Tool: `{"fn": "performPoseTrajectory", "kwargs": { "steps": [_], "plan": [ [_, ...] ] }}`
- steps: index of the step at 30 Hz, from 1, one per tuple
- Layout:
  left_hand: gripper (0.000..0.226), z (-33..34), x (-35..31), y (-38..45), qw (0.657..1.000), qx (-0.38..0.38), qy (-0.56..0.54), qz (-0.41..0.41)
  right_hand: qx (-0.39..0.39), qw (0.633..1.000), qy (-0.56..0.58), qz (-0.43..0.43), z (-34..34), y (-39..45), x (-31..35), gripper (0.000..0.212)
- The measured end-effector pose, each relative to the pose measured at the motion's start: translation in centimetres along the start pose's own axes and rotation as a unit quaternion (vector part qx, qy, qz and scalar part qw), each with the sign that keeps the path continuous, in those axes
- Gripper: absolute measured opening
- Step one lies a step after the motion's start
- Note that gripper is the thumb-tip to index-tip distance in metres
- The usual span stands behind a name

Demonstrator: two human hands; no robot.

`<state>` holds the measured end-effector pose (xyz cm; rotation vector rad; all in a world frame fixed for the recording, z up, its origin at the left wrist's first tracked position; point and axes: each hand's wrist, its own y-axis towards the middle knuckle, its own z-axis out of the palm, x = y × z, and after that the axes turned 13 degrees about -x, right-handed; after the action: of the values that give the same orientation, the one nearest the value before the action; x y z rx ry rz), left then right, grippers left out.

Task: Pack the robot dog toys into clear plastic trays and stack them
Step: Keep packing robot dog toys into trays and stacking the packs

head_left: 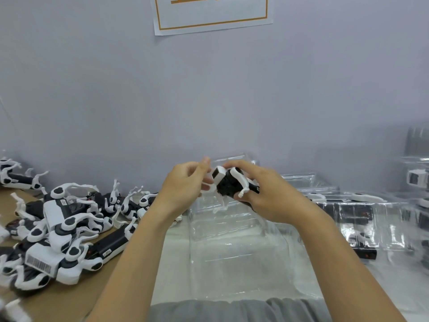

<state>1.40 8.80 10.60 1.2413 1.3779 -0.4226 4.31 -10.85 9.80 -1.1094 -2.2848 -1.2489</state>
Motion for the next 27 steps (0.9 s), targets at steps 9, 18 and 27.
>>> {"fn": "performPoseTrajectory", "kwargs": {
  "steps": [9,18,27],
  "plan": [
    [0.020,0.3,7.7,-3.7,0.988,-0.065,0.140,0.010,0.074,0.995,-0.063,0.031,1.0,0.0,0.2,0.053],
    [0.021,1.0,10.1,-4.6,0.995,-0.012,-0.037,-0.089,0.126,0.973,-0.195,0.022,4.5,-0.7,1.3,0.038],
    [0.029,0.6,10.4,-4.5,0.991,-0.040,-0.063,-0.113,0.130,0.986,-0.094,0.048,6.7,-1.6,-1.0,0.047]
  ]
}}
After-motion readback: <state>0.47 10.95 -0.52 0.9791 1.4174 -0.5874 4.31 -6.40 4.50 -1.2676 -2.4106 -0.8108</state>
